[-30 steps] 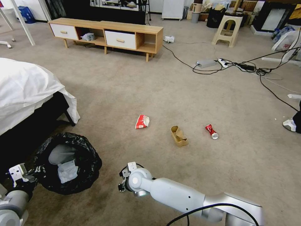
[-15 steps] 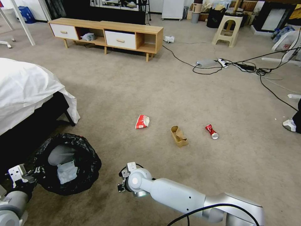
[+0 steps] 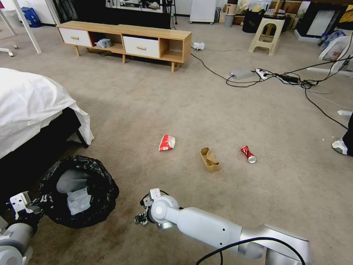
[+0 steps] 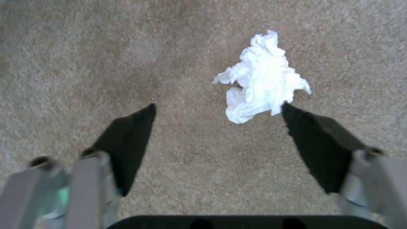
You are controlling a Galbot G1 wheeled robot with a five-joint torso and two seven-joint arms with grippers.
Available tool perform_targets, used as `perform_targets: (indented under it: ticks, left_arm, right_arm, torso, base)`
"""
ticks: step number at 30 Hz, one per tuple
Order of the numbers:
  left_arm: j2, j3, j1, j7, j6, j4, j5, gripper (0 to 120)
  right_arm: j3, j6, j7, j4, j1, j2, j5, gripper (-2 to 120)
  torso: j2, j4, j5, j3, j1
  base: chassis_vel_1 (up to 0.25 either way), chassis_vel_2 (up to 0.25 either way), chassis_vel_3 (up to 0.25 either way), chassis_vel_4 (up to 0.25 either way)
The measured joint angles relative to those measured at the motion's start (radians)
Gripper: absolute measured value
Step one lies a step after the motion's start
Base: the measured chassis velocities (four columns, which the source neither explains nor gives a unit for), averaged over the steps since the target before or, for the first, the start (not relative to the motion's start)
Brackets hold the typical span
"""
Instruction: Pick up the trash bin, then pick up the garbage from the floor and place it into the trash bin.
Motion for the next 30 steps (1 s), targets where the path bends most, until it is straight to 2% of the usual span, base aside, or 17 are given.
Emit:
perform_targets:
  ticks: [4, 6, 20, 30]
  left_arm:
    - [-0.001, -0.001, 0.002, 0.001, 0.0, 0.0, 0.0, 1]
    - [-0.002, -0.002, 0.005, 0.003, -0.001, 0.0, 0.0, 1]
    - [-0.007, 0.005, 0.013, 0.008, -0.004, -0.008, 0.008, 1]
    - [-0.016, 0.001, 0.027, 0.022, -0.01, -0.008, 0.018, 1]
  right_arm:
    - [0.0, -0.001, 0.002, 0.0, 0.001, -0.001, 0.001, 97]
    - [0.002, -0.002, 0.002, -0.006, 0.001, 0.0, 0.0, 99]
    - [0.033, -0.012, -0.029, -0.061, 0.002, -0.005, -0.041, 100]
    - [0.033, -0.015, -0.06, -0.113, -0.009, 0.024, -0.086, 100]
  torso:
    - [0.0, 0.0, 0.0, 0.0, 0.0]
    - [0.0, 0.0, 0.0, 0.0, 0.0]
    - [0.0, 0.0, 0.0, 0.0, 0.0]
    - [0.0, 0.0, 0.0, 0.0, 0.0]
  base:
    - [0.0, 0.0, 0.0, 0.0]
    - [0.0, 0.0, 0.0, 0.0]
    - [0.0, 0.0, 0.0, 0.0]
    - [0.0, 0.0, 0.0, 0.0]
